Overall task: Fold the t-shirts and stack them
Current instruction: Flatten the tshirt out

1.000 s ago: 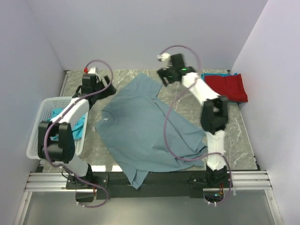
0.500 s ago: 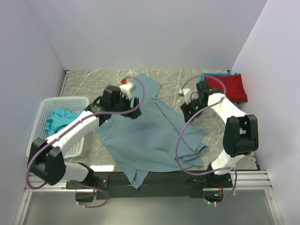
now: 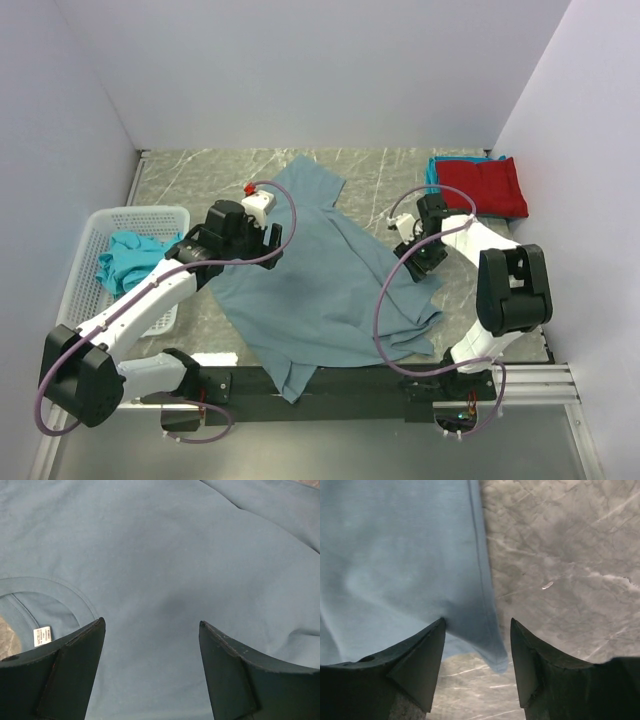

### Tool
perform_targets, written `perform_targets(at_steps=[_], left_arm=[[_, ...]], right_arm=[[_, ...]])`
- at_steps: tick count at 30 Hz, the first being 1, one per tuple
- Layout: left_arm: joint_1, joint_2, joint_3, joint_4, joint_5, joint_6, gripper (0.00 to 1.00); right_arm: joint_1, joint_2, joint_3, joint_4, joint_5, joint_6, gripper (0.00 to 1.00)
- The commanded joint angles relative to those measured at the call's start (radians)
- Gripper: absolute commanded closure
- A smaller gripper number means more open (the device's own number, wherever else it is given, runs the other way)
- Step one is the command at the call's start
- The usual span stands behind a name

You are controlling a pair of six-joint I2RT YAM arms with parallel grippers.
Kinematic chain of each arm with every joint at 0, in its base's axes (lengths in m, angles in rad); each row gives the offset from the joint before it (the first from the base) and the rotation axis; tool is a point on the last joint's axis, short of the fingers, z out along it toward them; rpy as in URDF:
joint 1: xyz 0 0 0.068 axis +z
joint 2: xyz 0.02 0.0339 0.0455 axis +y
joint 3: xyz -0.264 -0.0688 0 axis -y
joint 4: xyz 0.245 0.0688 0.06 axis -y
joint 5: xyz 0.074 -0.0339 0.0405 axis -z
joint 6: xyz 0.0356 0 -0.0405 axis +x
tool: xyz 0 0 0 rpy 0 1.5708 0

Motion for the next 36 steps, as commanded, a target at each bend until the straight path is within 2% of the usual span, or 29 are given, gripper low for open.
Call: perform_targets(at_steps=[1,9,10,11,13,14,16,19,20,22,23,25,26,27,28,29,30,31,34,35,36], left_arm=[[-0.001,-0.02,0.02,0.025,-0.005,0.018,0.2],[0.001,-0.025,0.018,0.024,-0.002,0.021,0.2],[0.001,-0.026,0.017,0.024,-0.002,0.023,0.2],[-0.001,-0.025,0.02,0.024,0.0,0.021,0.2],[-0.001,-0.023,0.018,0.024,0.001,0.021,0.2],[-0.001,-0.022,0.02,0.024,0.003,0.023,0.2],[-0.001,-0.017,0.02,0.025,-0.002,0.023,0.2],[-0.001,-0.012,0.021,0.021,-0.008,0.024,0.2],[-0.001,-0.011,0.02,0.019,-0.015,0.026,0.2],[-0.001,-0.009,0.02,0.016,-0.028,0.029,0.2],[-0.001,-0.012,0.017,0.016,-0.041,0.032,0.2],[-0.001,-0.019,0.014,0.019,-0.051,0.035,0.2],[-0.001,-0.02,0.011,0.022,-0.066,0.036,0.2],[-0.001,-0.022,0.004,0.022,-0.068,0.036,0.19],[-0.001,-0.023,0.004,0.022,-0.071,0.038,0.19],[-0.001,-0.023,0.003,0.025,-0.077,0.038,0.19],[-0.001,-0.023,0.003,0.024,-0.081,0.039,0.19],[-0.001,-0.023,0.004,0.024,-0.081,0.038,0.19],[-0.001,-0.016,0.009,0.025,-0.087,0.038,0.19],[-0.001,-0.012,0.012,0.025,-0.087,0.036,0.19],[-0.001,-0.011,0.015,0.025,-0.084,0.032,0.19]], right_arm=[[-0.008,0.033,0.007,0.038,0.053,0.005,0.39],[-0.008,0.111,0.029,-0.011,0.008,-0.006,0.56],[-0.008,0.116,0.025,-0.017,0.004,-0.008,0.6],[-0.006,0.117,0.024,-0.019,0.005,-0.012,0.73],[-0.005,0.096,0.019,-0.007,0.016,-0.017,0.87],[-0.005,0.084,0.036,0.002,0.025,-0.02,0.98],[0.009,0.064,0.087,0.004,0.083,-0.026,1.0],[0.049,0.088,0.26,0.027,0.247,-0.035,1.0],[0.059,0.106,0.374,0.045,0.298,-0.051,1.0],[0.07,0.191,0.513,0.123,0.384,-0.061,1.0],[0.07,0.227,0.661,0.159,0.399,-0.071,1.0],[0.064,0.373,0.815,0.269,0.488,-0.063,1.0],[0.061,0.484,0.978,0.282,0.511,-0.052,0.74],[0.06,0.543,1.068,0.262,0.531,-0.042,0.53],[0.061,0.597,1.152,0.225,0.55,-0.017,0.15],[0.061,0.635,1.267,0.182,0.545,-0.005,0.13],[0.06,0.668,1.28,0.144,0.547,0.009,0.13],[0.055,0.656,1.198,0.157,0.544,0.032,0.13],[0.052,0.48,0.93,0.323,0.508,0.043,0.12],[0.053,0.385,0.773,0.361,0.448,0.044,0.12],[0.05,0.342,0.713,0.345,0.395,0.043,0.12]])
